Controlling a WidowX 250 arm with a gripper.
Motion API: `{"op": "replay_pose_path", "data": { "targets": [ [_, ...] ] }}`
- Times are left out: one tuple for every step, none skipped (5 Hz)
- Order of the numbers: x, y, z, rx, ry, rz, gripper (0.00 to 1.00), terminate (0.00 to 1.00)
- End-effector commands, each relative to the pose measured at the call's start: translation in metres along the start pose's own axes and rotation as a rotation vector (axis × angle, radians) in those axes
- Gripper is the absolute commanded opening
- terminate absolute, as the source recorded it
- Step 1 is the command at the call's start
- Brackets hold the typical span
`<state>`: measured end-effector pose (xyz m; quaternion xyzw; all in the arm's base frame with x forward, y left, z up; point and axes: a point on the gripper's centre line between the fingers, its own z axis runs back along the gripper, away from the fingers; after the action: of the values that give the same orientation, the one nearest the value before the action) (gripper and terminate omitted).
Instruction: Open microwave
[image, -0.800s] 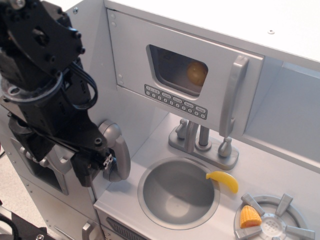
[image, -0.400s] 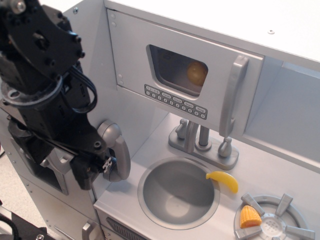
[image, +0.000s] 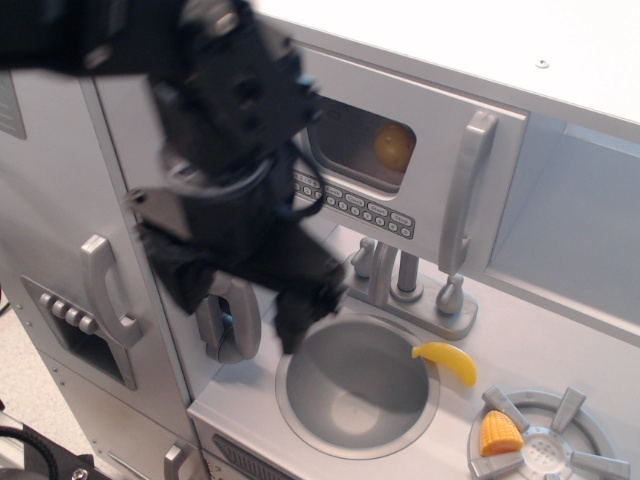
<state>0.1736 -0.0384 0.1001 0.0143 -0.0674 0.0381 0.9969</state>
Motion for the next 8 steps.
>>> {"op": "replay_pose_path", "data": {
  "targets": [
    [0.069, -0.051, 0.007, -0.058, -0.127, 0.032, 1.00, 0.00],
    [0.099, -0.063, 0.003, -0.047, -0.165, 0.055, 1.00, 0.00],
    [0.113, -0.067, 0.000, -0.065, -0.187, 0.049, 1.00, 0.00],
    [0.121, -0.071, -0.004, -0.057, -0.196, 0.057, 1.00, 0.00],
    [0.131, -0.073, -0.006, -0.052, -0.211, 0.060, 1.00, 0.00],
    [0.136, -0.073, -0.008, -0.049, -0.216, 0.041, 1.00, 0.00],
    [0.128, -0.072, -0.011, -0.077, -0.206, -0.001, 0.00, 0.00],
    [0.125, -0.070, -0.009, -0.081, -0.252, 0.033, 0.00, 0.00]
  ]
}}
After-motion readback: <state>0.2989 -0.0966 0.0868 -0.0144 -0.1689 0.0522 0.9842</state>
